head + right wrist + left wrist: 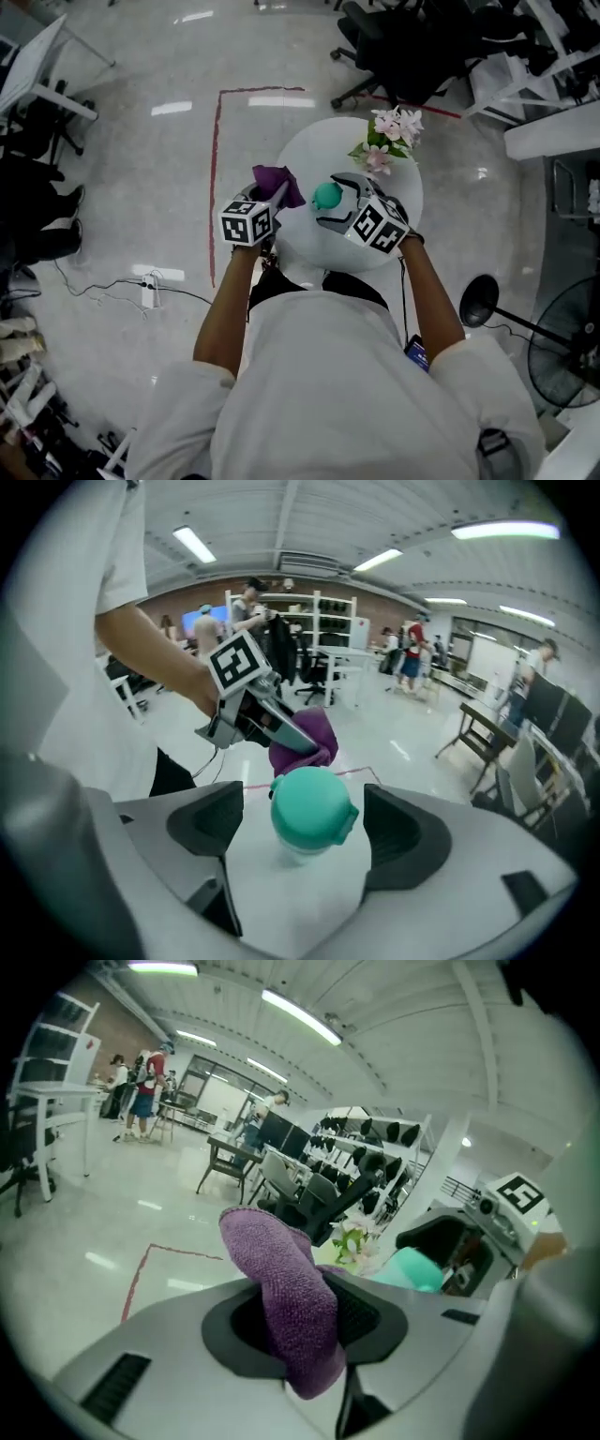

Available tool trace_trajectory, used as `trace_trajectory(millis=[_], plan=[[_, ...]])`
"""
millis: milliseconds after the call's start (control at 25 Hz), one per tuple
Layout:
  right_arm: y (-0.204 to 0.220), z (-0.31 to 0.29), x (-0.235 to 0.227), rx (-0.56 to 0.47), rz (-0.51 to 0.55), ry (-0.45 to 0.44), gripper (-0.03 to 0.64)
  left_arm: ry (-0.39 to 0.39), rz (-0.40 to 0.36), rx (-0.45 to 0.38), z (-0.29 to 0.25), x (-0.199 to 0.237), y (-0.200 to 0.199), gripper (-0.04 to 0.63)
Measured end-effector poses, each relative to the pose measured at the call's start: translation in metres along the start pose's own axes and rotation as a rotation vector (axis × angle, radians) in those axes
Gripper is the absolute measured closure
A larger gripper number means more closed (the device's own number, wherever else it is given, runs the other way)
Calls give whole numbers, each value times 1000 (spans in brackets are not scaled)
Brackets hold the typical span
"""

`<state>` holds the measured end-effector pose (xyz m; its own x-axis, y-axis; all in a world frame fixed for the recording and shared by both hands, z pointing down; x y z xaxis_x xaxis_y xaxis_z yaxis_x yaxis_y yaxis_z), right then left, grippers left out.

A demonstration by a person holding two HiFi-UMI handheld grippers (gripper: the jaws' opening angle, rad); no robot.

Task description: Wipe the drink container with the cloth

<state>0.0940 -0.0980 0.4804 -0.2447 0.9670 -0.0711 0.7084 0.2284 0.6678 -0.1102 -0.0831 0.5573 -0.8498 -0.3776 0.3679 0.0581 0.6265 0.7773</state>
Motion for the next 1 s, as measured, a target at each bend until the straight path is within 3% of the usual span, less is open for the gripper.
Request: trace_trajectory(millis=[120, 280, 520, 640, 1000], plan=[[-13, -2, -14, 47, 228, -156, 210, -92, 43, -78, 40, -25, -2, 467], [-5, 7, -29, 160, 434, -257, 245, -142, 5, -97, 54, -70, 1, 466], [-9, -9, -23, 212, 548, -351, 319, -214, -32, -116, 65, -101, 0, 466], [-6, -8, -21, 173, 494, -304, 321, -205, -61, -118, 62, -106, -7, 466], [12, -2, -8, 57, 80, -21, 321, -69, -191, -19, 21, -90, -29, 466]])
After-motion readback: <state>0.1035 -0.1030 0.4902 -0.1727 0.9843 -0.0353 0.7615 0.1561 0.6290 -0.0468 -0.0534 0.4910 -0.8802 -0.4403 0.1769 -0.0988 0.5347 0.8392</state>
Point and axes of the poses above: the fingertips, and each gripper's own axes: z backward along the fingers, x to its left, y out of its underside, the point moved 10 cm from there along z, backward along the fingers, and after that the axes turned 9 degrees about -z, right-handed, at the moved point
